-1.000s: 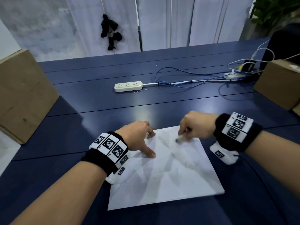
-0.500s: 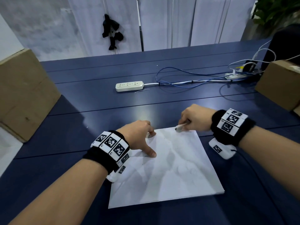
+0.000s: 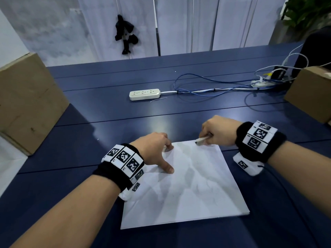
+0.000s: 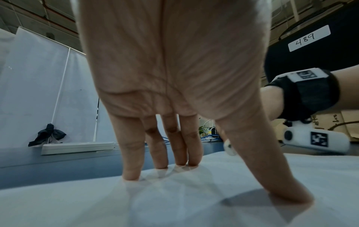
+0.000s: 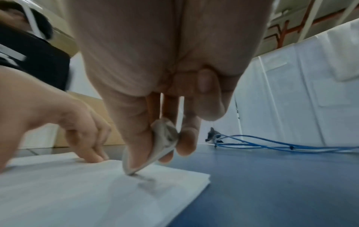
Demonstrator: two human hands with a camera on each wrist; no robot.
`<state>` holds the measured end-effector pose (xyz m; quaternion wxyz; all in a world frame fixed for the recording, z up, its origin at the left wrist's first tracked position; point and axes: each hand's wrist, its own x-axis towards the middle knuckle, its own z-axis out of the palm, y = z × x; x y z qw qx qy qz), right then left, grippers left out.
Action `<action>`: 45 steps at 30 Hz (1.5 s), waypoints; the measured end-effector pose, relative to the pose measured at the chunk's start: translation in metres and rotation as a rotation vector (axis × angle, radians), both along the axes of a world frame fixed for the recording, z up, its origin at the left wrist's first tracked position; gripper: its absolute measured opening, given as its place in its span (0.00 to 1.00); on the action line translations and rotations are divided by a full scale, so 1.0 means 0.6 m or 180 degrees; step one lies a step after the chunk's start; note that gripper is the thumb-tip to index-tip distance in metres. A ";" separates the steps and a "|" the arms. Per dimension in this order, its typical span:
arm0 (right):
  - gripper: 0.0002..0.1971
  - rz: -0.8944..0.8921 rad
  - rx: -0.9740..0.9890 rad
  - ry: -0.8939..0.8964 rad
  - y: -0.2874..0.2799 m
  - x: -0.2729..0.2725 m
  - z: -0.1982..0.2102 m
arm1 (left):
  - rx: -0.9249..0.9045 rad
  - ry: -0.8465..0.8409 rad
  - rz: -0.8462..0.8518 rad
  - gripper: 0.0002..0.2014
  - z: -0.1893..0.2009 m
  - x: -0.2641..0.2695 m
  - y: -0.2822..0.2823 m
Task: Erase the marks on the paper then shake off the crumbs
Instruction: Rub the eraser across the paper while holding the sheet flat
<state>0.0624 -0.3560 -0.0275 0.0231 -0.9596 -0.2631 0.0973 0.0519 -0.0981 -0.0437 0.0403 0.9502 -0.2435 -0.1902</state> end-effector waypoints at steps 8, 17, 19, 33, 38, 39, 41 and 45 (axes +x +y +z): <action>0.20 0.0333 0.0042 0.0654 -0.002 -0.035 0.004 | -0.0009 -0.0002 -0.0006 0.35 -0.001 0.000 0.001; 0.07 0.0577 -0.0102 0.0856 -0.008 -0.048 0.003 | -0.0005 0.0000 0.0008 0.35 -0.001 0.002 0.001; 0.11 0.0586 -0.0021 0.0956 -0.008 -0.049 0.001 | -0.0002 0.0005 0.0009 0.35 -0.001 0.002 0.001; 0.11 0.0371 0.0070 0.0716 -0.006 -0.030 0.004 | -0.0035 0.0008 0.0003 0.35 -0.004 0.005 0.001; 0.22 -0.0001 0.0047 0.0055 -0.003 0.017 -0.001 | -0.0005 -0.0010 -0.0024 0.35 -0.003 0.003 0.001; 0.18 0.0067 -0.0044 0.0051 -0.003 0.008 0.001 | -0.0005 -0.0007 -0.0018 0.36 -0.003 0.003 0.001; 0.11 0.0327 -0.0129 0.0298 -0.006 -0.019 0.006 | -0.0028 0.0001 0.0007 0.36 -0.004 0.004 0.002; 0.09 0.0450 -0.0083 0.0783 -0.011 -0.038 0.005 | -0.0055 -0.0004 0.0037 0.36 -0.007 0.006 0.003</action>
